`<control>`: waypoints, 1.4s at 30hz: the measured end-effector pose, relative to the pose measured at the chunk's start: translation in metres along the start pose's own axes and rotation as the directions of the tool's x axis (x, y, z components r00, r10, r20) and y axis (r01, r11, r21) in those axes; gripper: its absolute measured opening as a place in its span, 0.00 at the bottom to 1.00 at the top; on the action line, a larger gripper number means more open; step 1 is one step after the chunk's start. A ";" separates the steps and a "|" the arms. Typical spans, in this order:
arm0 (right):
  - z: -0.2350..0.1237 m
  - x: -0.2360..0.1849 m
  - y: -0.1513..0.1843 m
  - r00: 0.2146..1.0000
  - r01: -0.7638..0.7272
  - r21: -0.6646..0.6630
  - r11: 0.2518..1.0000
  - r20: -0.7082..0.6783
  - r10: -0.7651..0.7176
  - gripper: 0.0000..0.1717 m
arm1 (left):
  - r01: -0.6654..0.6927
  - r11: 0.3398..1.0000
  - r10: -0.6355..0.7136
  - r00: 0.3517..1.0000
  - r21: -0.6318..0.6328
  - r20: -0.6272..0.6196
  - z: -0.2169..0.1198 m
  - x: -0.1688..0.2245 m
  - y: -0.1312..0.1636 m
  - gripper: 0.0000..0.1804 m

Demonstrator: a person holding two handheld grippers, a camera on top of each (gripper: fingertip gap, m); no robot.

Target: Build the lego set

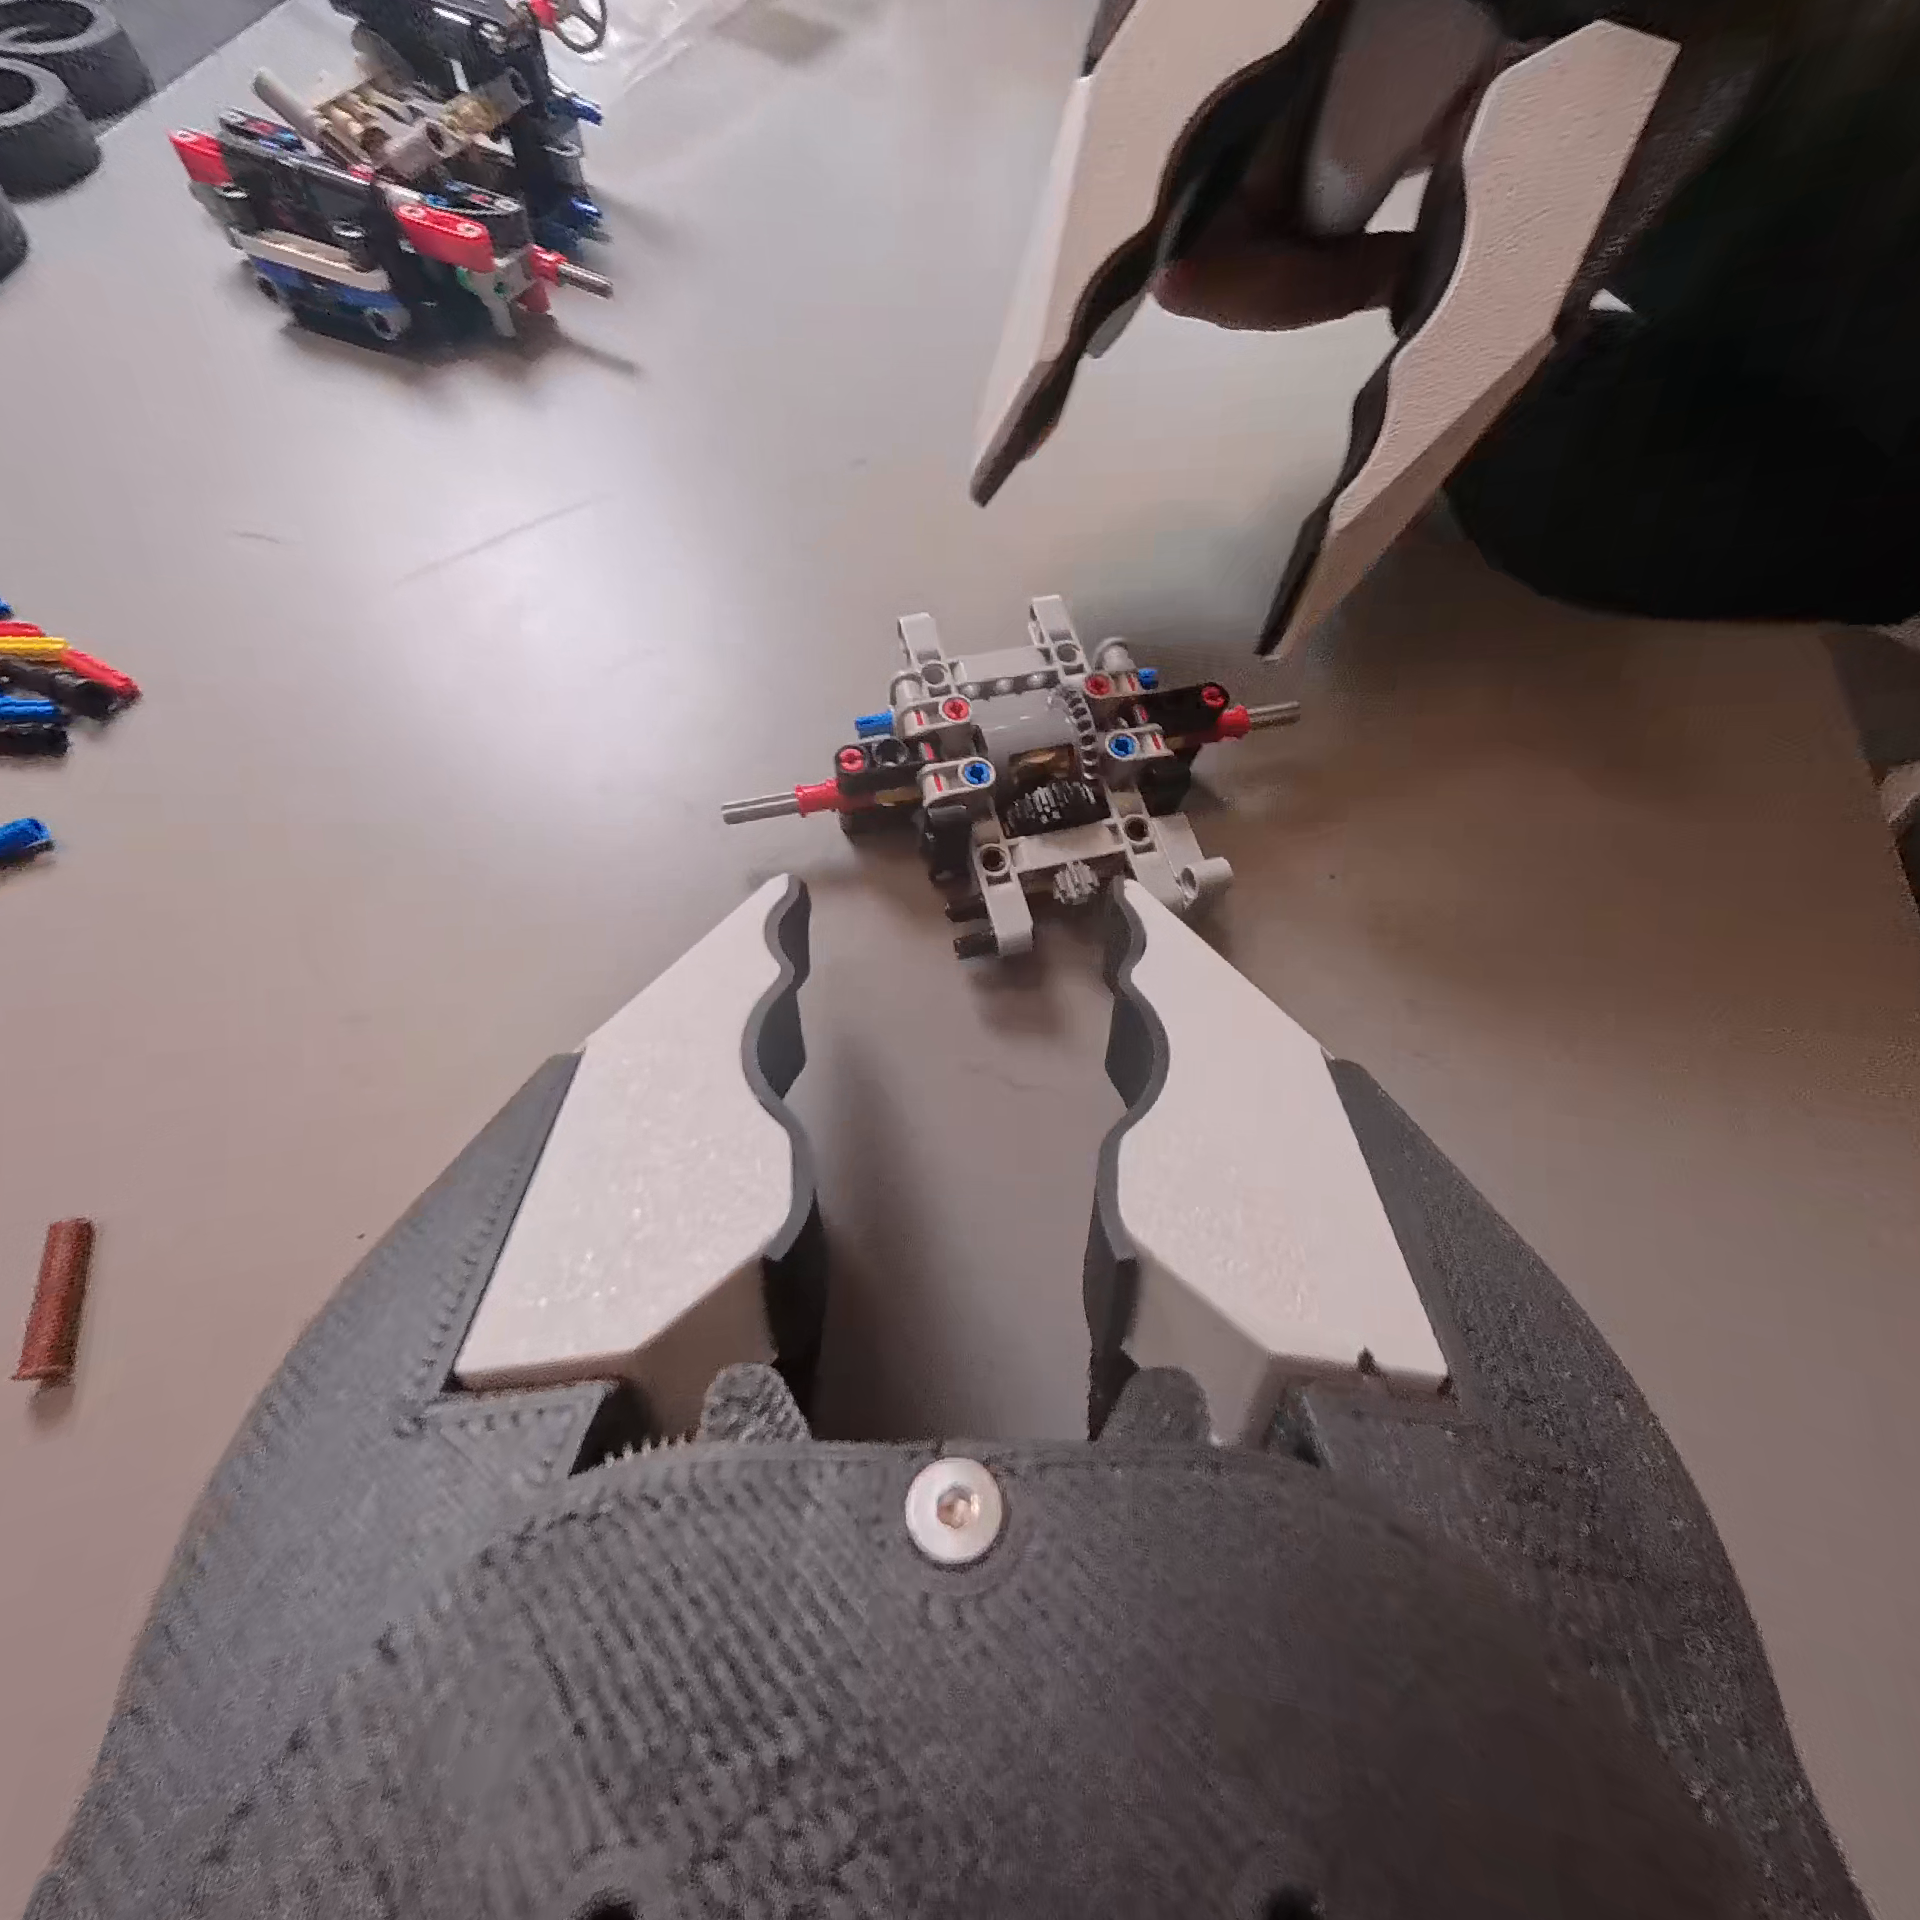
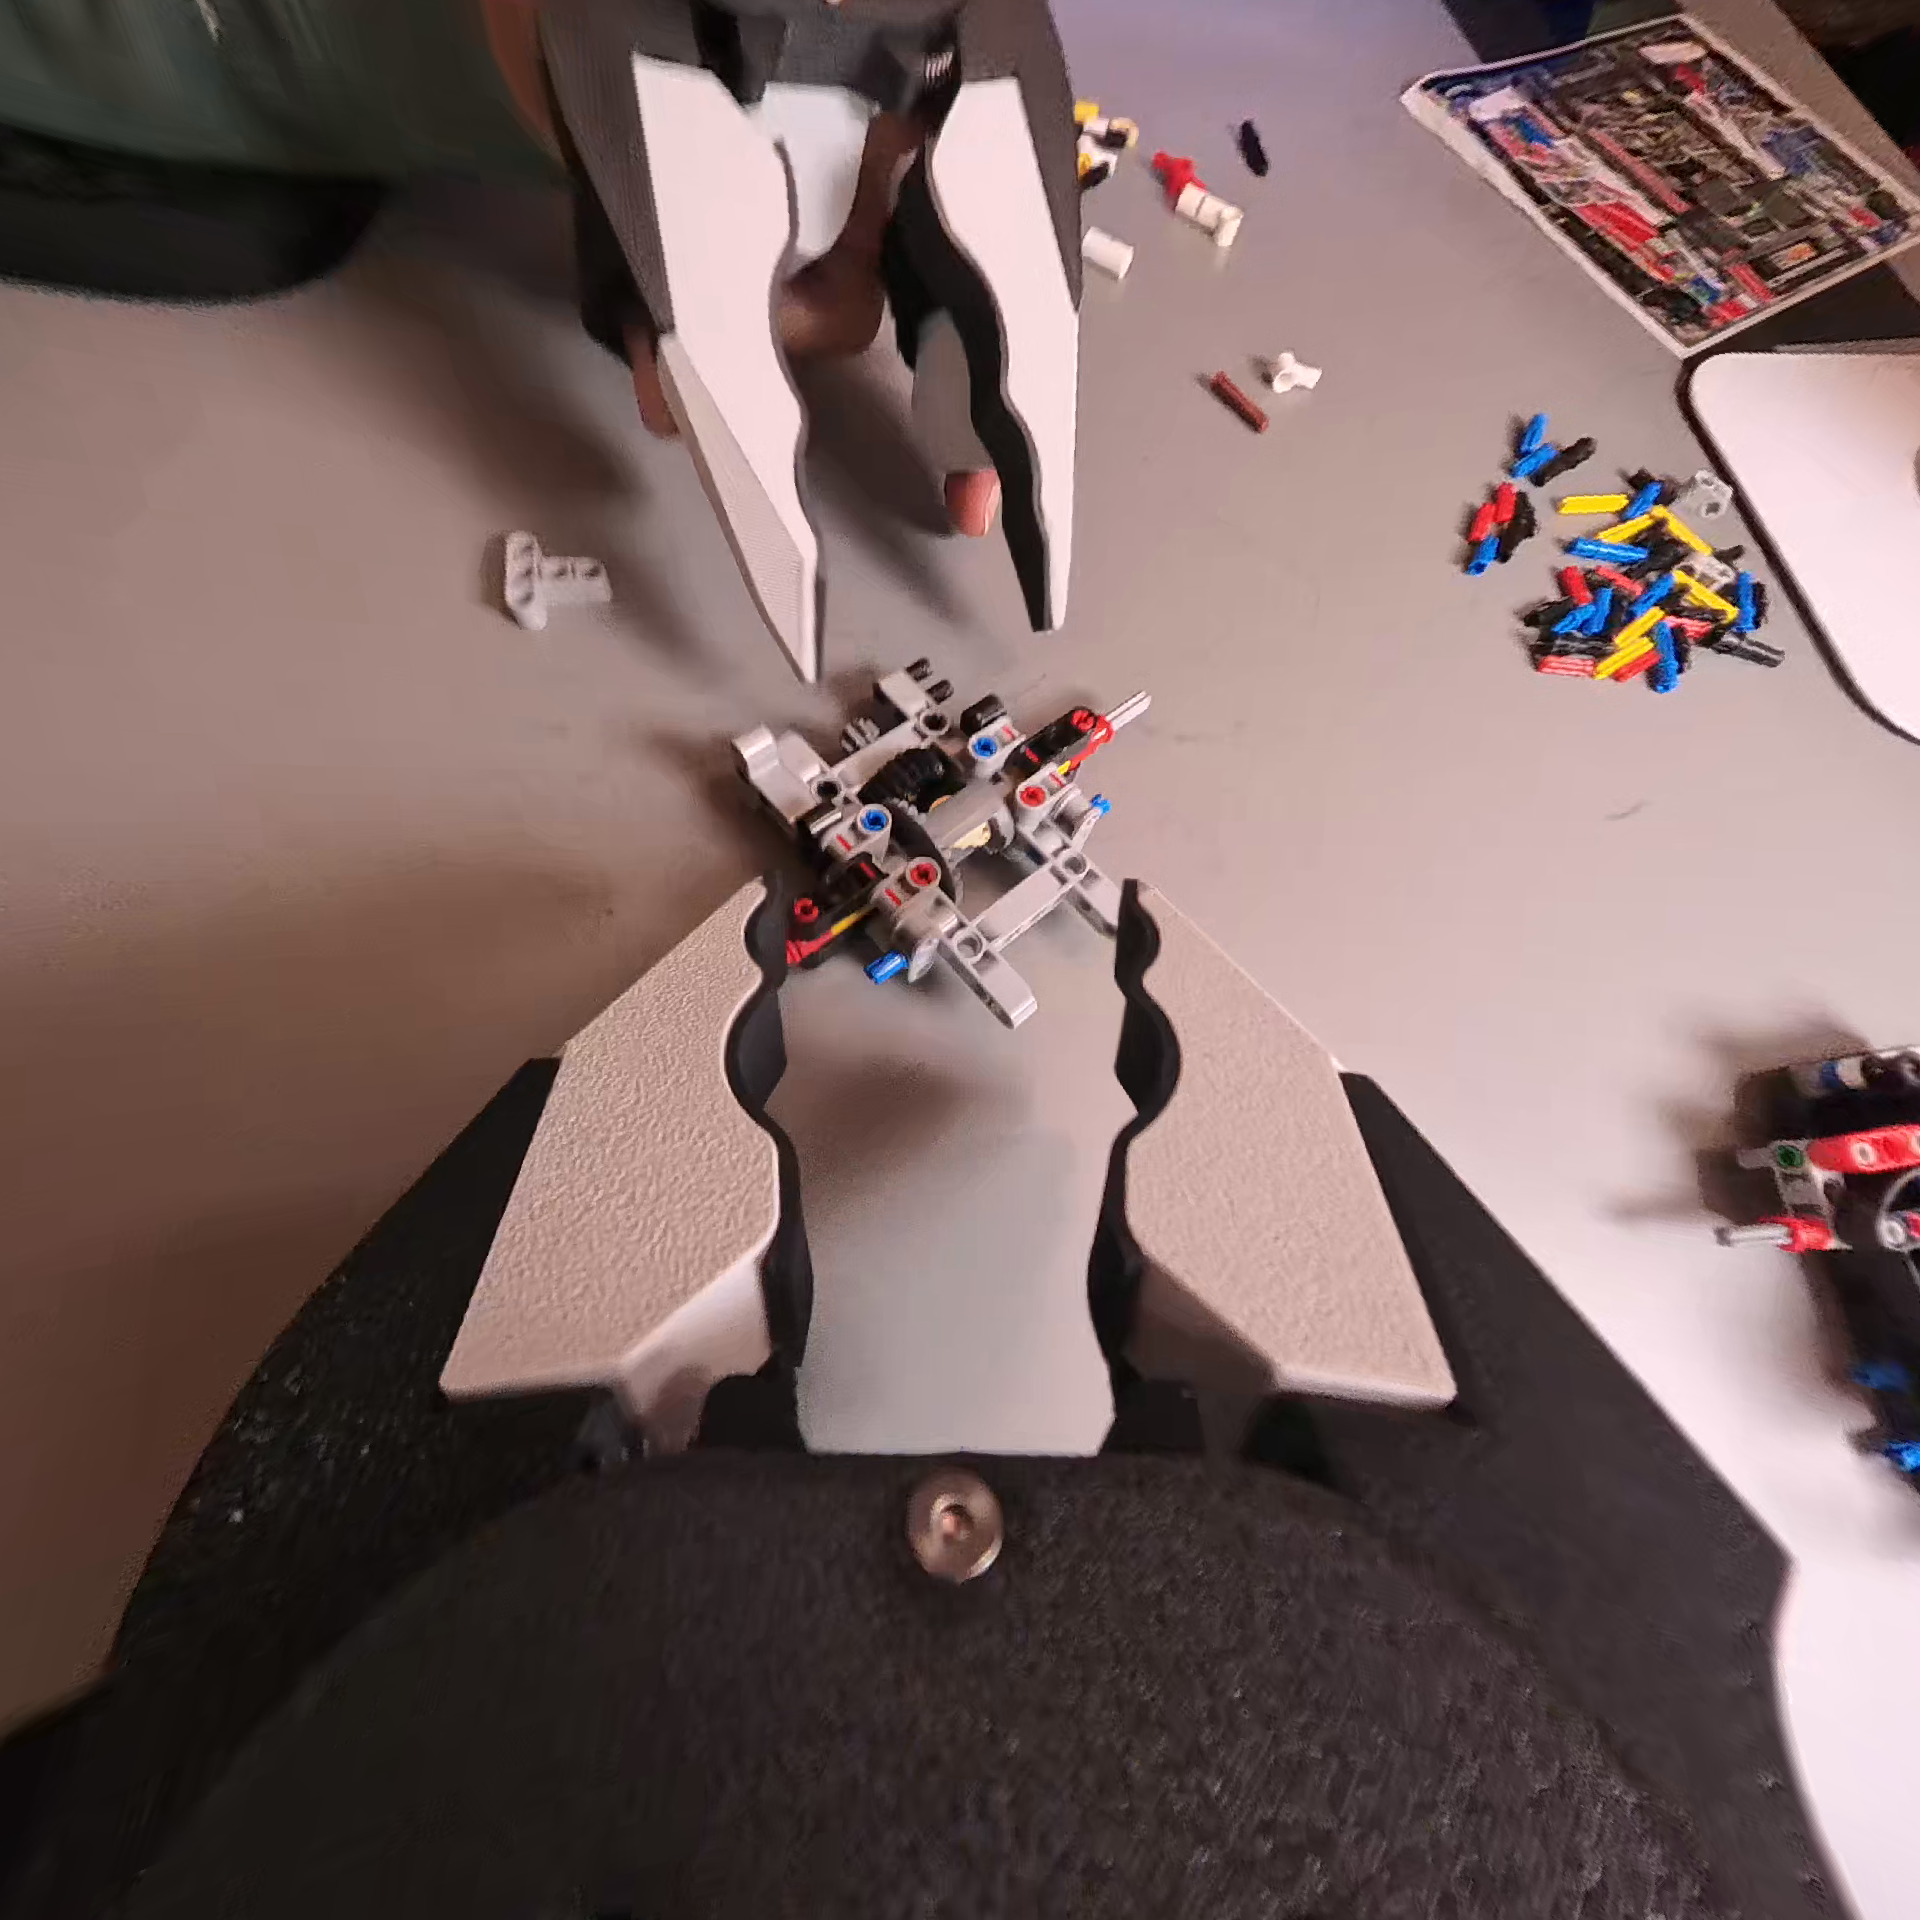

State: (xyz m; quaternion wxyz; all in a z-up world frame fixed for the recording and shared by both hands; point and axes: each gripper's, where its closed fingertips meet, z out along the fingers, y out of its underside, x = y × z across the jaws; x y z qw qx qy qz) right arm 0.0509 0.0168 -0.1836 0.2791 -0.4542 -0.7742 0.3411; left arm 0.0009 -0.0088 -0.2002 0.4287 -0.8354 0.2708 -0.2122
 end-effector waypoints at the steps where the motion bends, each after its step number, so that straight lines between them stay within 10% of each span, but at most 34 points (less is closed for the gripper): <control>1: 0.003 -0.003 0.005 1.000 0.026 -0.008 1.000 0.001 -0.026 0.38 | -0.016 1.000 0.016 1.000 -0.017 -0.017 0.001 0.003 0.003 0.32; 8: 0.011 -0.004 0.021 1.000 0.018 0.021 1.000 -0.012 -0.018 0.31 | -0.096 0.994 0.091 0.990 -0.045 -0.104 0.006 0.021 0.008 0.28; 29: -0.004 0.021 0.013 0.981 0.060 0.088 0.994 -0.190 -0.042 0.22 | -0.114 0.993 0.116 0.973 -0.022 0.201 -0.010 -0.032 0.002 0.13; 42: -0.013 0.045 0.034 0.950 0.019 -0.011 1.000 -0.312 -0.022 0.17 | -0.301 0.953 0.300 0.953 -0.041 -0.034 0.009 0.041 0.000 0.03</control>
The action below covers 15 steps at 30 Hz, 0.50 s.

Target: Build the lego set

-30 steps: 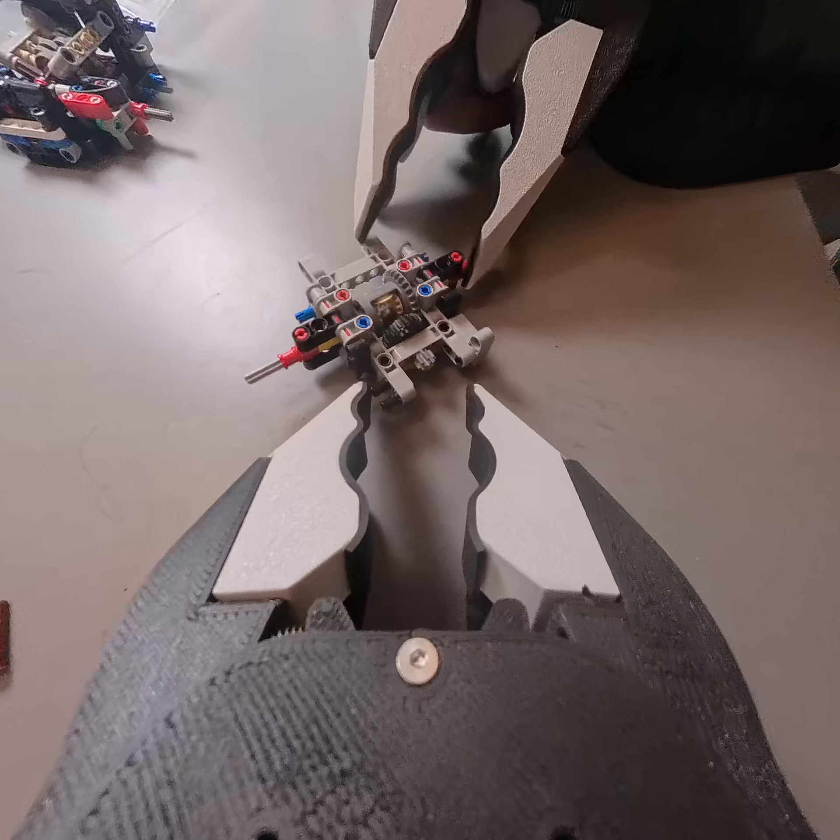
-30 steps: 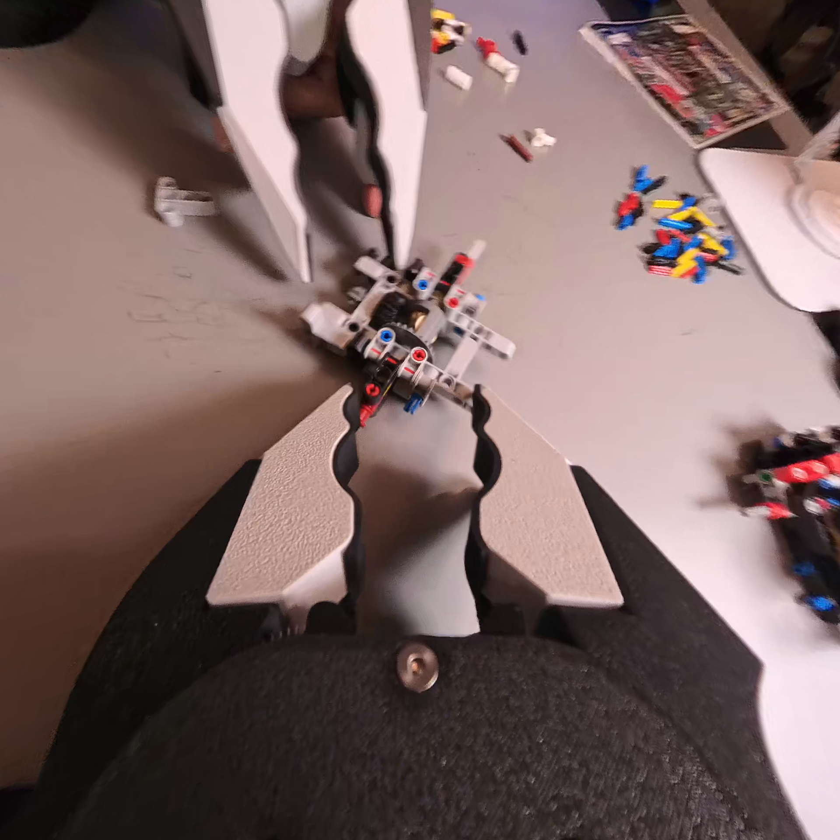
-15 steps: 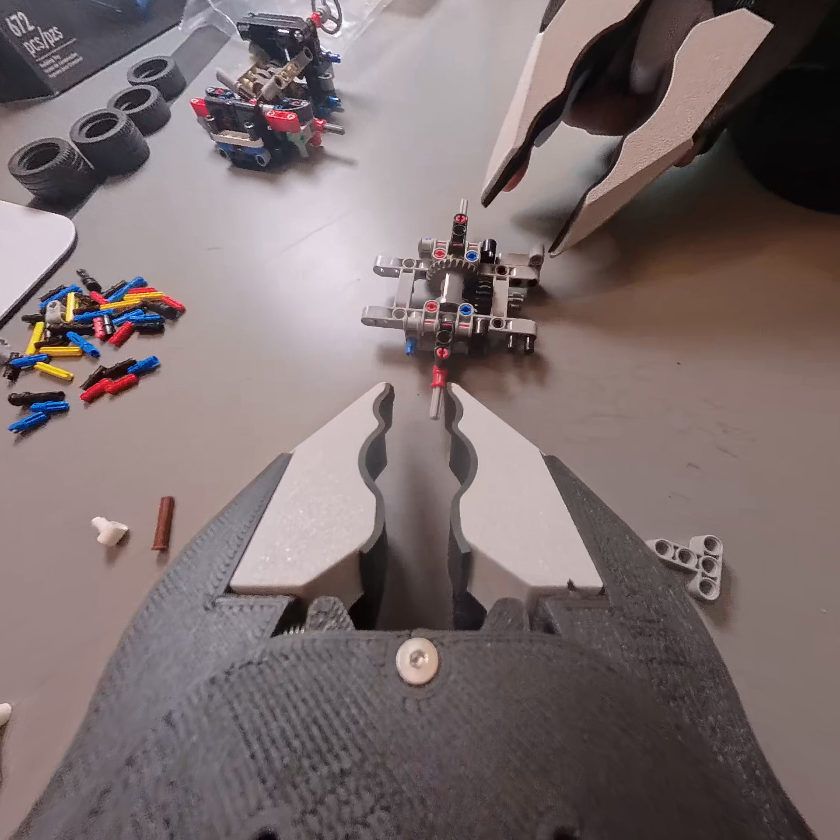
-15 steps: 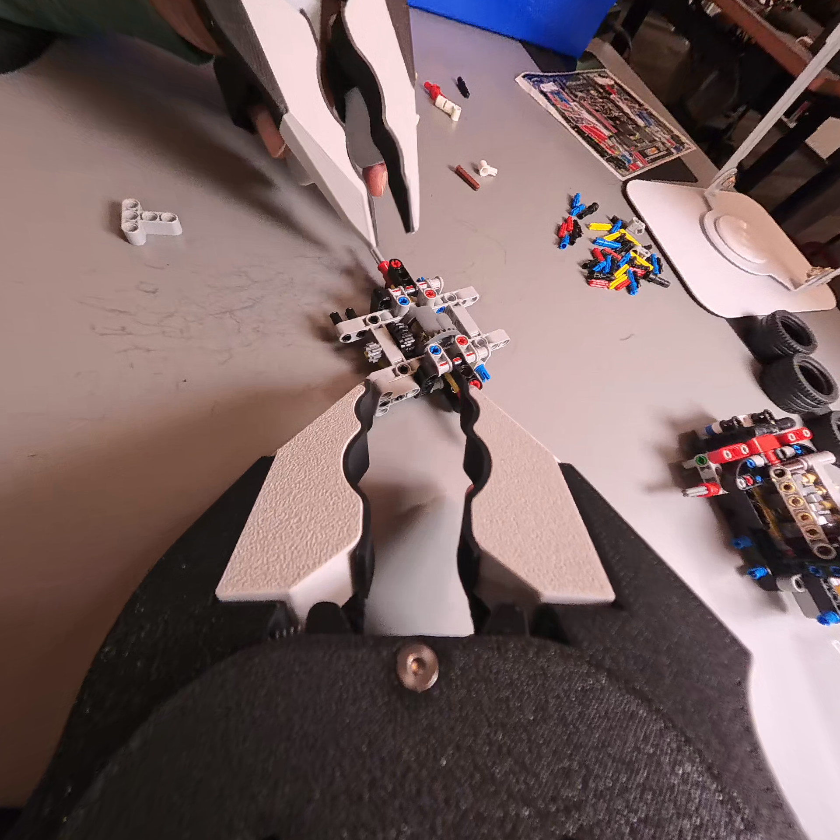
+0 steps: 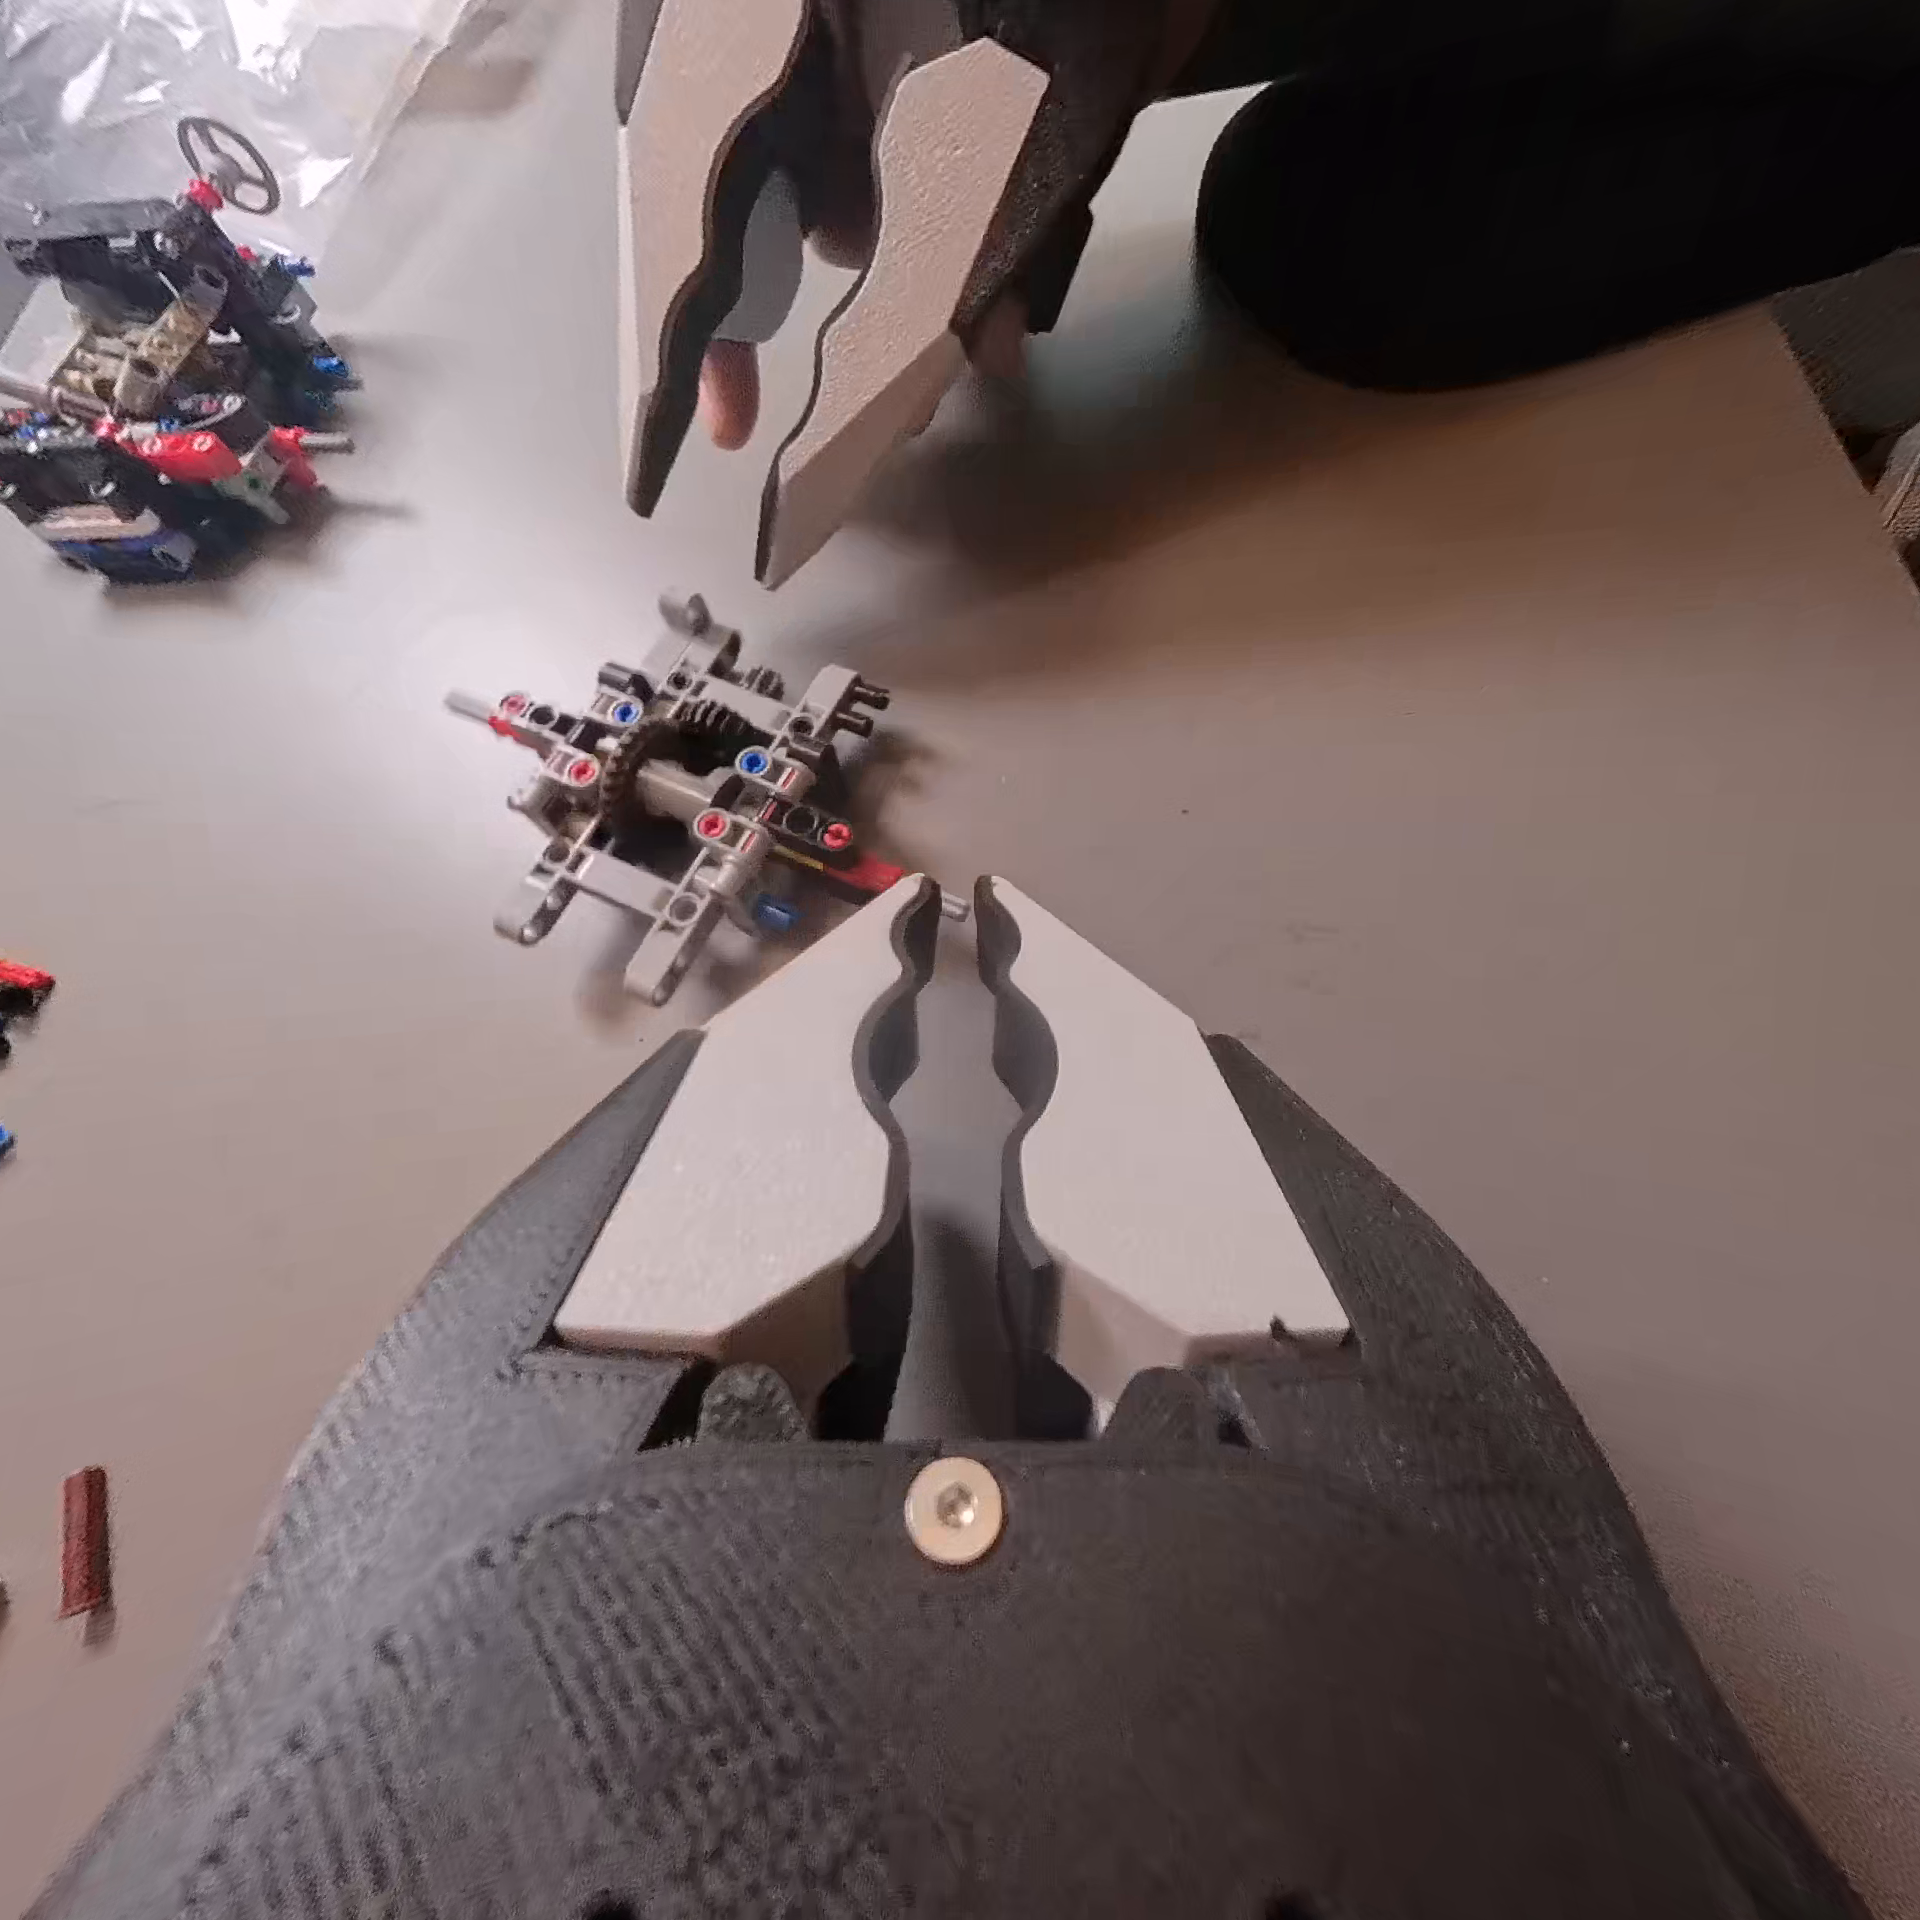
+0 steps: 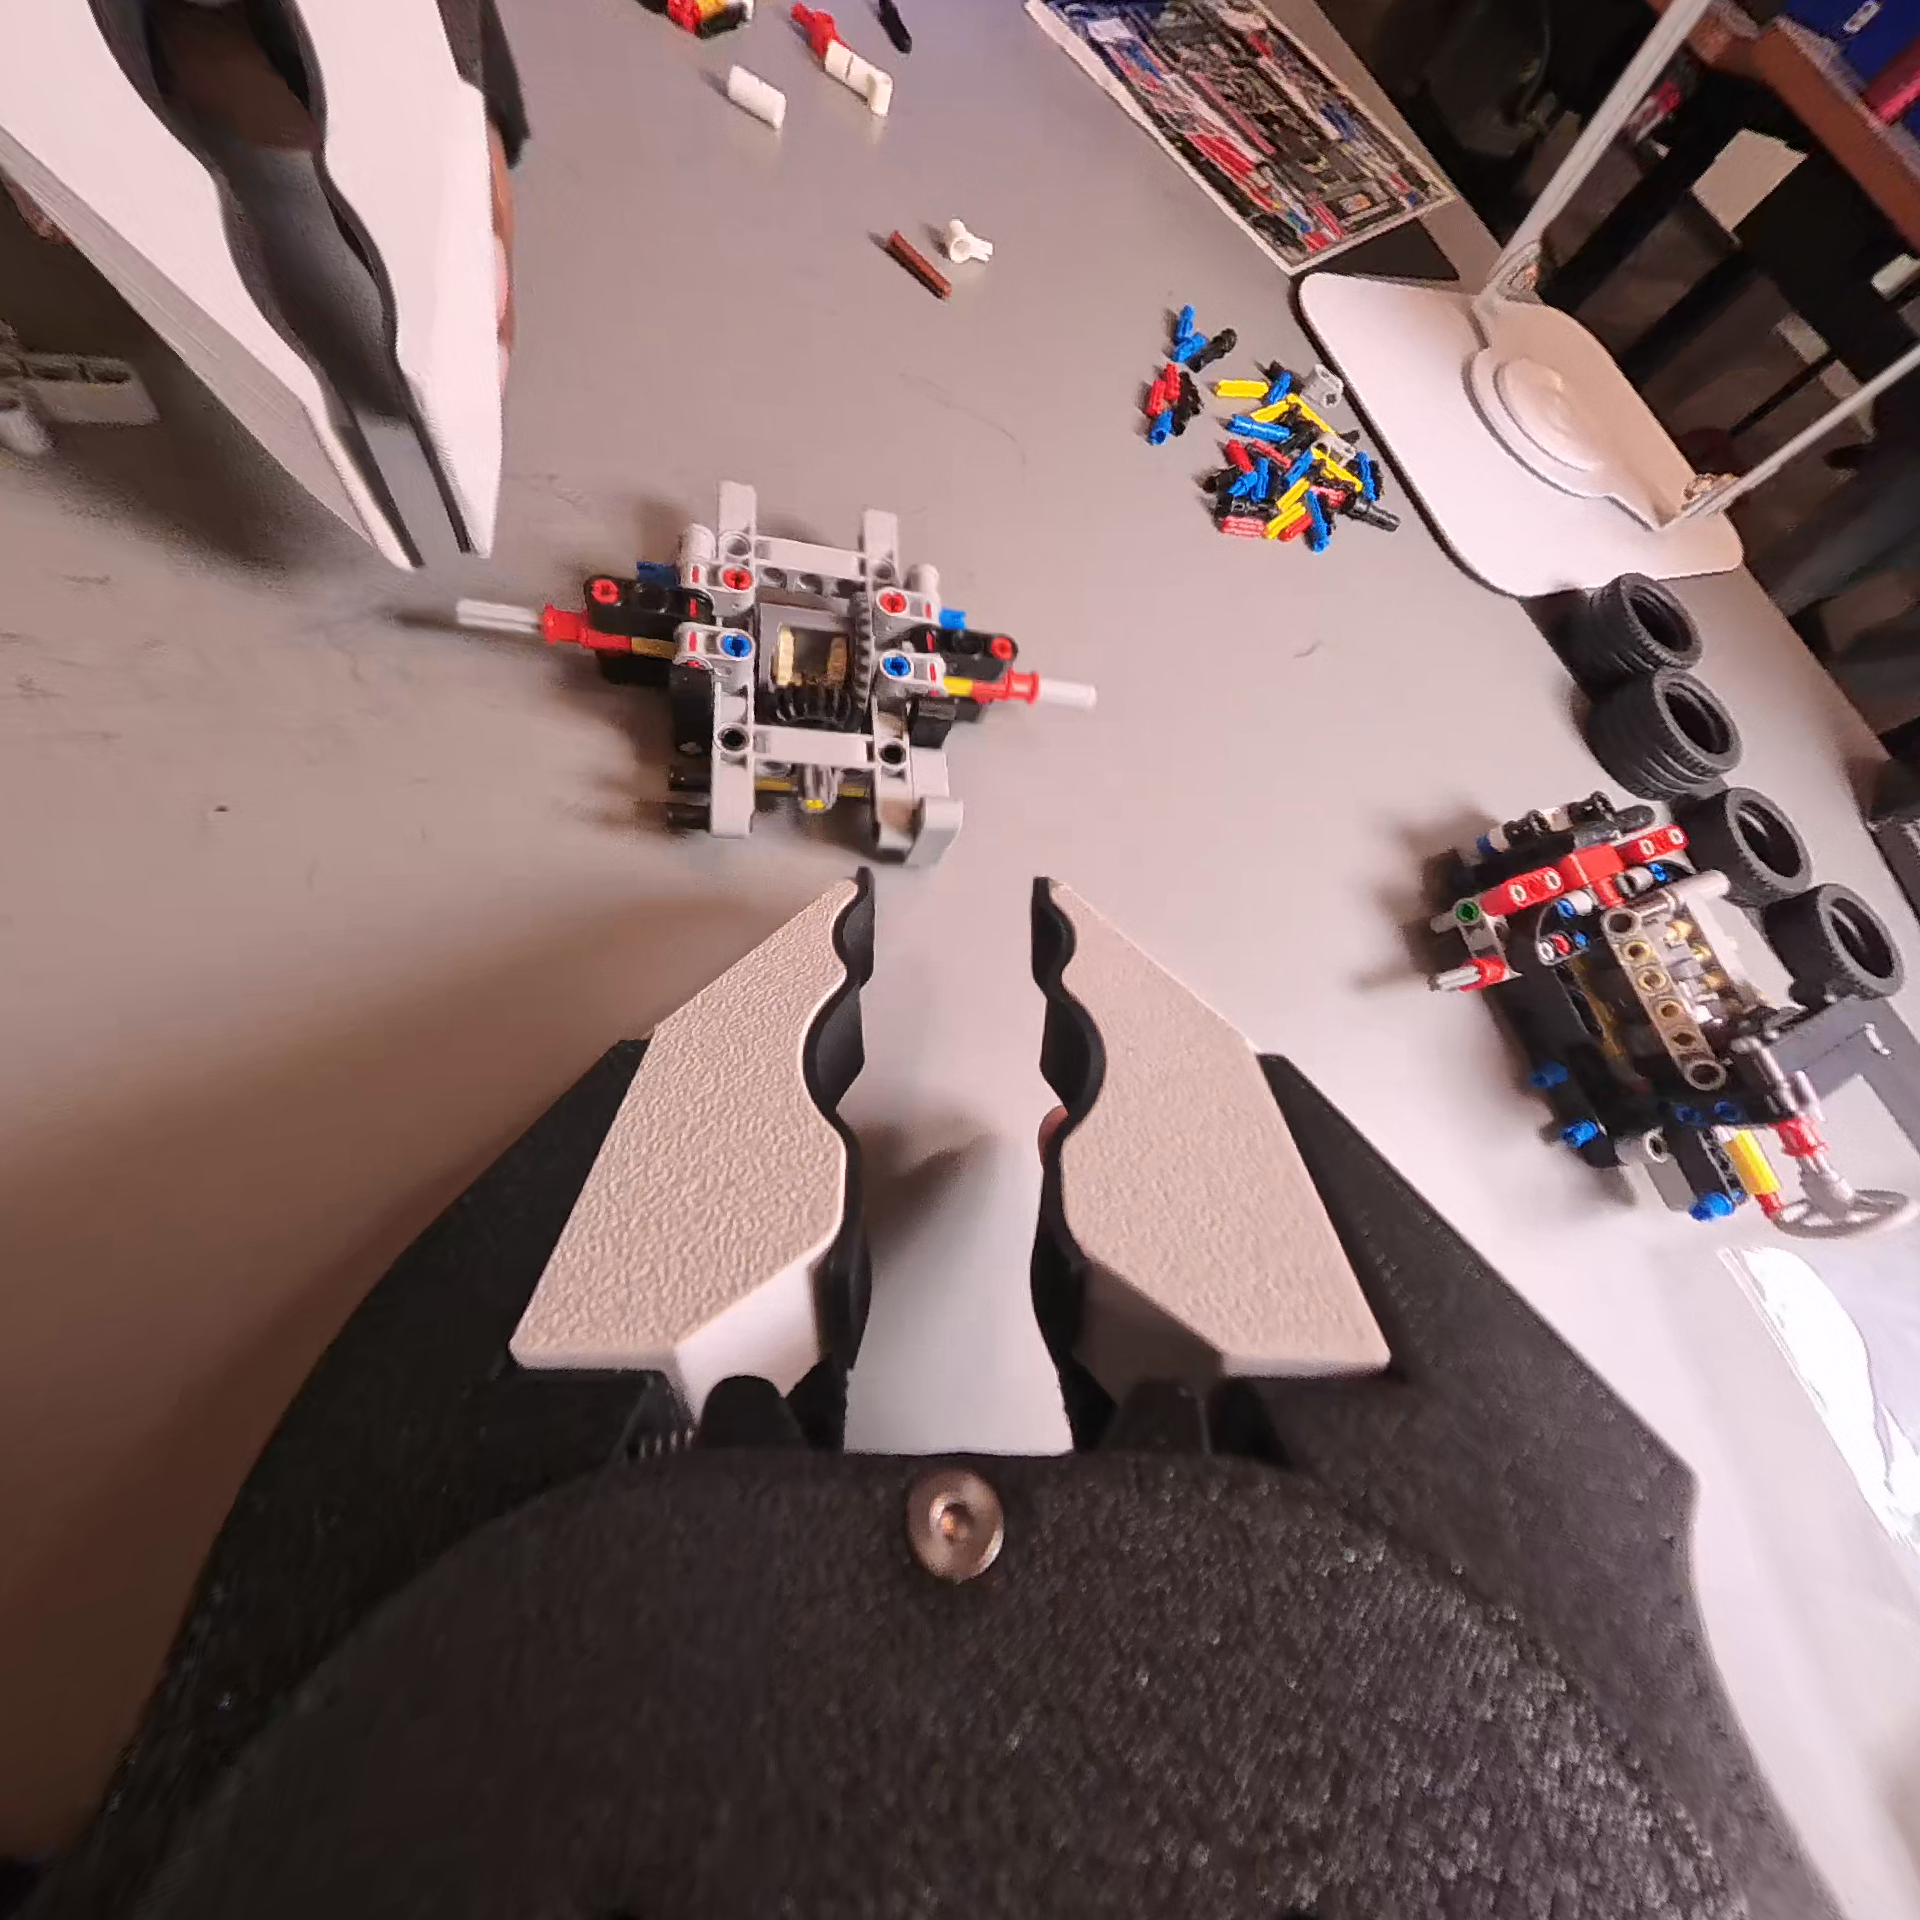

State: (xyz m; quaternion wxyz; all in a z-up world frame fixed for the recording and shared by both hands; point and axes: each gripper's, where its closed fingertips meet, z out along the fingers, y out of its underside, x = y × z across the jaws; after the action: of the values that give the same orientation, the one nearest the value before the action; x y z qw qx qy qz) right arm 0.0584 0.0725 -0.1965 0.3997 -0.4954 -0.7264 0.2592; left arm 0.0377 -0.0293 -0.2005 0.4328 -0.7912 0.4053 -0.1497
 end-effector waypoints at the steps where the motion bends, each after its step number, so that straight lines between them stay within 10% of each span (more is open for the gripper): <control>1: -0.002 -0.002 0.000 1.000 -0.015 0.004 1.000 0.021 0.015 0.19 | -0.006 1.000 0.006 1.000 0.008 0.007 -0.002 -0.001 -0.002 0.04; 9: 0.010 -0.040 -0.005 0.991 0.042 -0.065 0.997 0.133 -0.033 0.24 | 0.051 0.999 -0.048 0.966 -0.004 0.256 -0.020 -0.055 0.010 0.15; 15: 0.018 -0.032 -0.004 0.992 0.119 -0.104 0.987 0.064 -0.113 0.14 | 0.102 0.992 -0.087 0.978 -0.070 0.190 -0.016 -0.053 0.030 0.18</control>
State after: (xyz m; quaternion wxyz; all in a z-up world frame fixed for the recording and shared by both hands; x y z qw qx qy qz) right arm 0.0476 0.0420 -0.2137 0.3657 -0.4655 -0.7781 0.2101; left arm -0.0203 -0.0063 -0.2095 0.4293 -0.8367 0.3307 -0.0792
